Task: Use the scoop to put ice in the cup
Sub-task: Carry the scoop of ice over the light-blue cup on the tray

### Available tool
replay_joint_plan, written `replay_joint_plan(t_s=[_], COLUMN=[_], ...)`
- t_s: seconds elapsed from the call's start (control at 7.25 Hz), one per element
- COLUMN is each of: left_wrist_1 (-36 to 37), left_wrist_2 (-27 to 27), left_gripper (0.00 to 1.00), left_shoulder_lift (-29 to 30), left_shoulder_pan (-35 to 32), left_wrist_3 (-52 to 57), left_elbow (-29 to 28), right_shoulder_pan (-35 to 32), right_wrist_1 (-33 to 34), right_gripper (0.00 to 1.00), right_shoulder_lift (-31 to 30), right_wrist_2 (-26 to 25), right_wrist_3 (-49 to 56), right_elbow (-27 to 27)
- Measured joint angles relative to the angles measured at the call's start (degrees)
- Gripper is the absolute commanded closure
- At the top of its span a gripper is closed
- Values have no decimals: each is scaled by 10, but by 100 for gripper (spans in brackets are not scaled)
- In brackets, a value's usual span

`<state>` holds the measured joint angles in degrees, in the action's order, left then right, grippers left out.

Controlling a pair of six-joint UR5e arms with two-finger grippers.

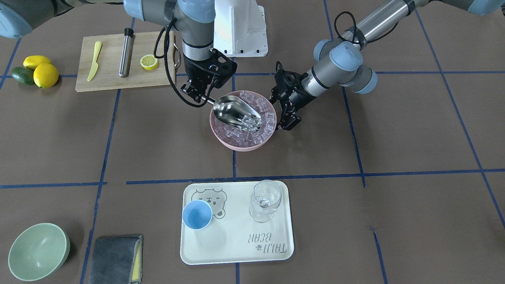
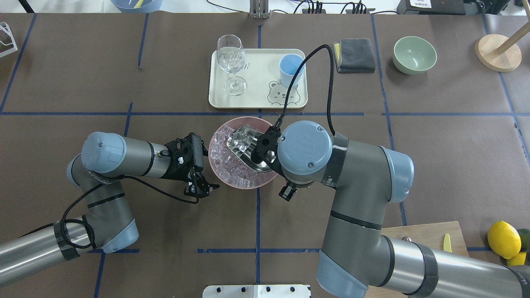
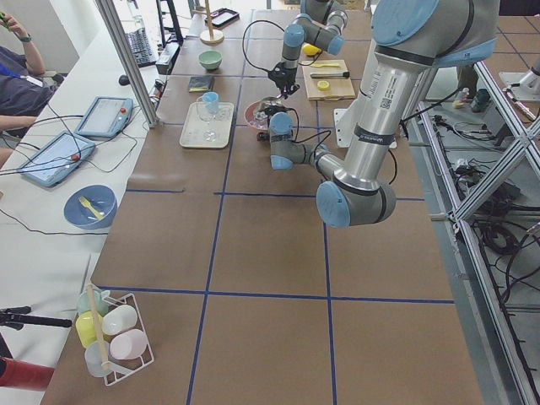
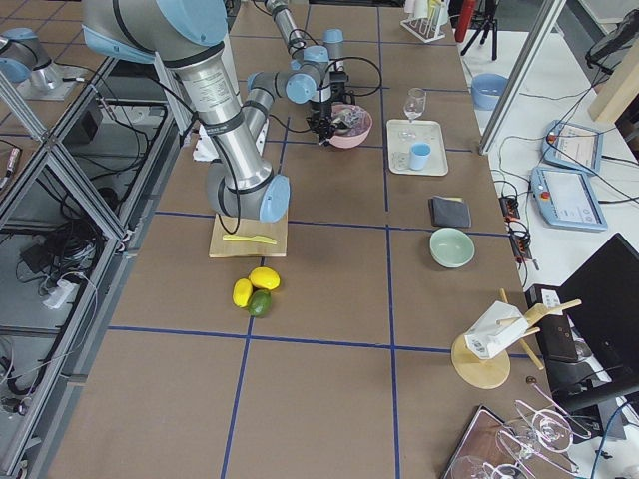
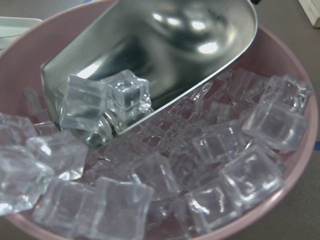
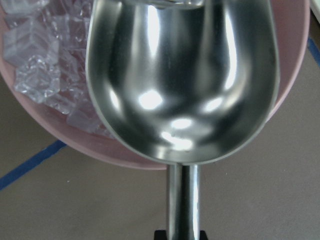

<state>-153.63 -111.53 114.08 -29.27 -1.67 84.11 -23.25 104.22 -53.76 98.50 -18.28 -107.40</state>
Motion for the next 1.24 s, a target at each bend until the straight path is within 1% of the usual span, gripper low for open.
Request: replay_joint_plan(t_s=[0.14, 0.41, 0.55, 0.83, 0.97, 1.1, 1.24], left_wrist_1=[0, 0, 0, 0, 0, 0, 0], left_wrist_2=[0, 0, 0, 0, 0, 0, 0], left_gripper=[0, 0, 0, 0, 0, 0, 0], left_shoulder_lift=[0, 0, 0, -1, -1, -1, -1], left_shoulder_pan=[0, -1, -1, -1, -1, -1, -1], left_wrist_3=[0, 0, 0, 0, 0, 0, 0], left_elbow=[0, 0, 0, 0, 0, 0, 0], right_shoulder_pan=[-1, -11, -30, -89, -112, -132, -149], right_wrist_1=[-14, -15, 3, 66, 91, 112, 133], right_gripper=[100, 100, 100, 100, 100, 100, 100], right_shoulder_lift=[-12, -19, -16, 2, 11, 25, 46], right_wrist_2=[1, 2, 12, 58, 71, 77, 80], right_wrist_3=[-11, -27, -30, -33, -30, -24, -6], right_elbow=[-17, -43, -46, -47, -44, -32, -8])
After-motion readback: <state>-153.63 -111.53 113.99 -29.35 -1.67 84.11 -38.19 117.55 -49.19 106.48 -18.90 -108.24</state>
